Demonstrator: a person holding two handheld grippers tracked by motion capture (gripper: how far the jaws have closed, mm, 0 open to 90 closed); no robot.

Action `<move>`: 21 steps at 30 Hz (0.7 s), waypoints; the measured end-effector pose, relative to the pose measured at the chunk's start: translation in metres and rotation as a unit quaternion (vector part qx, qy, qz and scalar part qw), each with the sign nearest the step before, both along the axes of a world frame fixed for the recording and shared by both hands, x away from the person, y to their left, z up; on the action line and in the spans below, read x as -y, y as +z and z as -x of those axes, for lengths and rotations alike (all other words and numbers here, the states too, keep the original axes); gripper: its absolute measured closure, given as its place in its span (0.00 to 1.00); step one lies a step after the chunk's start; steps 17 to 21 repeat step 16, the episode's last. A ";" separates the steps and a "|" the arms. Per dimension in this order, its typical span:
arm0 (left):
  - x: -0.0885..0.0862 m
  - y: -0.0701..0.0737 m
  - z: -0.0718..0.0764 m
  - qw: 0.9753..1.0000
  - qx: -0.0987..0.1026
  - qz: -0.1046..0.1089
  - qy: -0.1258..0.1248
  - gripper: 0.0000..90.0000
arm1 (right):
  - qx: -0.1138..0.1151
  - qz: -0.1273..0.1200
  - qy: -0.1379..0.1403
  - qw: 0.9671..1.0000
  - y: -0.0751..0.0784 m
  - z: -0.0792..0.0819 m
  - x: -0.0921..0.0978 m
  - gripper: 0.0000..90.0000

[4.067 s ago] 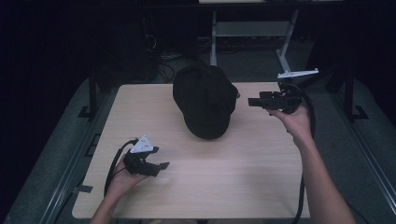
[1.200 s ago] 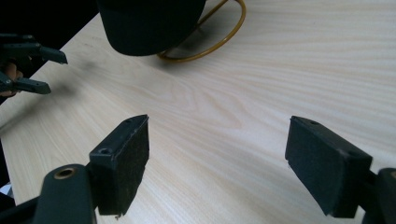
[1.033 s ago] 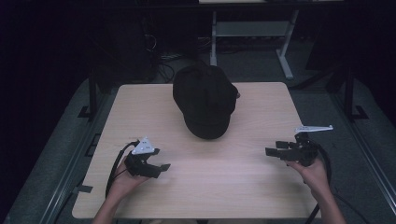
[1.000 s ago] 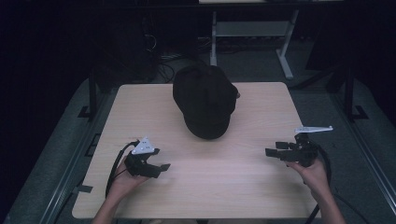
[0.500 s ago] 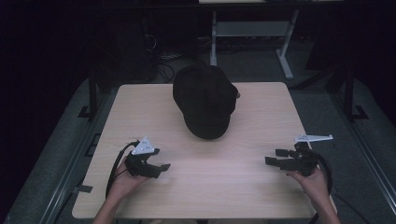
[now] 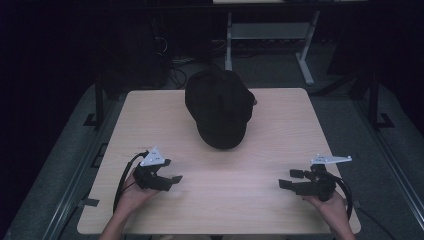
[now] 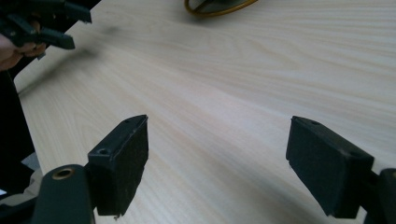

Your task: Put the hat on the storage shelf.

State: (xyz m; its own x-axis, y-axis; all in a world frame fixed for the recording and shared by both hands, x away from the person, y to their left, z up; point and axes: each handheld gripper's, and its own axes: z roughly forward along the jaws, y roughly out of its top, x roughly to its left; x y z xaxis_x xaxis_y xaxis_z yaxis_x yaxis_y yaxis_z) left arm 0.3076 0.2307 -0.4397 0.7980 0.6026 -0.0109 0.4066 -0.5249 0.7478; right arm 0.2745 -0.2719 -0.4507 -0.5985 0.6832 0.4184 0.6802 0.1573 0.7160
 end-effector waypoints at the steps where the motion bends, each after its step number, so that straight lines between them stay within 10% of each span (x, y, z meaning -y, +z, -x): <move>1: 0.000 0.000 0.000 1.000 0.001 0.000 0.000 0.27 | 0.000 0.004 0.000 1.000 0.000 0.001 -0.002 0.23; 21: -0.004 0.000 0.000 1.000 0.012 0.023 0.013 0.27 | 0.010 0.010 0.015 1.000 -0.003 0.004 -0.015 0.22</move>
